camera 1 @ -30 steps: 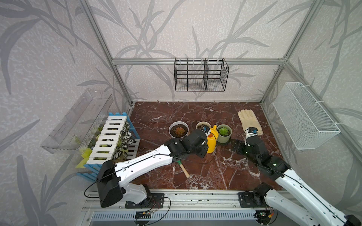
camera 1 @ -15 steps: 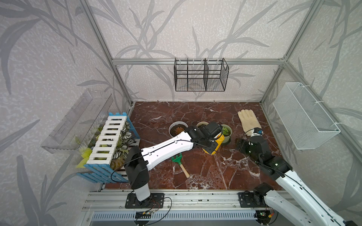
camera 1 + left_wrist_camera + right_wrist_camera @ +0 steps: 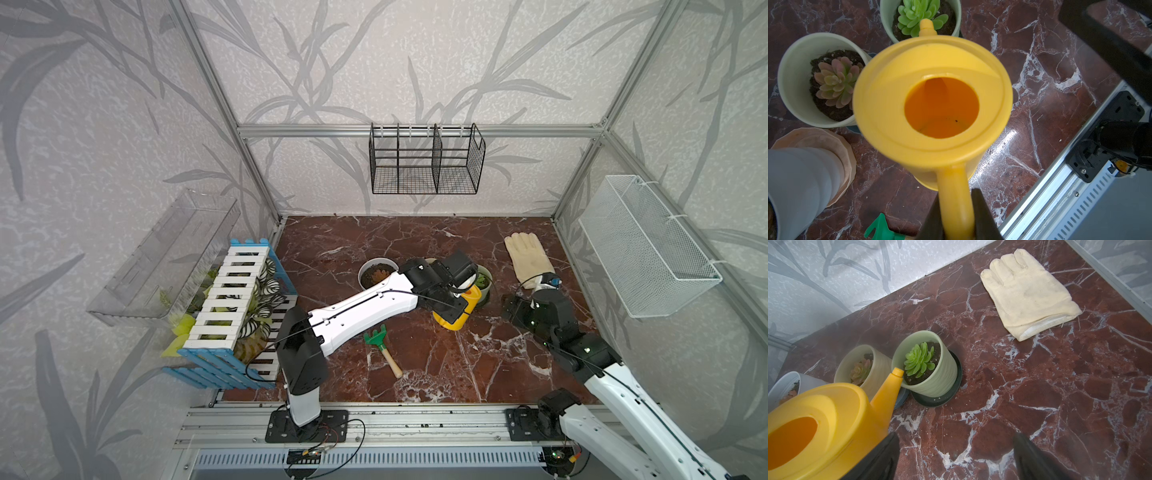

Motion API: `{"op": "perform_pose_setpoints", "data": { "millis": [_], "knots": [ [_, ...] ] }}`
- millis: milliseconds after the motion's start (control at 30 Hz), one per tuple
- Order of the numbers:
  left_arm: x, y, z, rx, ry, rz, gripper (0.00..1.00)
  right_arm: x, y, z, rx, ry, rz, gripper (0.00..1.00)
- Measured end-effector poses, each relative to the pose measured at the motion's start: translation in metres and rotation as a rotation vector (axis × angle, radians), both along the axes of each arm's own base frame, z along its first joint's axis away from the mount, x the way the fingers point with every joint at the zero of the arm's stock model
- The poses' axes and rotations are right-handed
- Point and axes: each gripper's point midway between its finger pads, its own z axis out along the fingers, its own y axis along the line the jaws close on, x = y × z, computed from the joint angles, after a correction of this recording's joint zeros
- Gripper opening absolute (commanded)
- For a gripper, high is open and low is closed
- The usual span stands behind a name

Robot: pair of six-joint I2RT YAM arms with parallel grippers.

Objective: Water the succulent around the soil edge
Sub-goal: Water the soil of the potted plant with water.

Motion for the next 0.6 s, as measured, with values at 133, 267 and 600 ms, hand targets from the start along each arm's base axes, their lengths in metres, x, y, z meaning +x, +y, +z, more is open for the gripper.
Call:
{"op": "perform_pose_setpoints", "data": {
  "millis": [133,267,600],
  "knots": [
    [-0.006,-0.008,-0.002,-0.006,0.02,-0.024,0.0,0.0,-0.001,-0.002,0.003,0.006,-0.003,0.88],
    [-0.01,-0.018,-0.01,0.001,0.041,-0.043,0.0,0.0,-0.002,-0.004,0.005,0.01,-0.005,0.88],
    [-0.011,-0.024,-0.012,0.003,0.045,-0.046,0.0,-0.002,-0.005,-0.009,0.008,0.018,-0.014,0.88]
  ]
}}
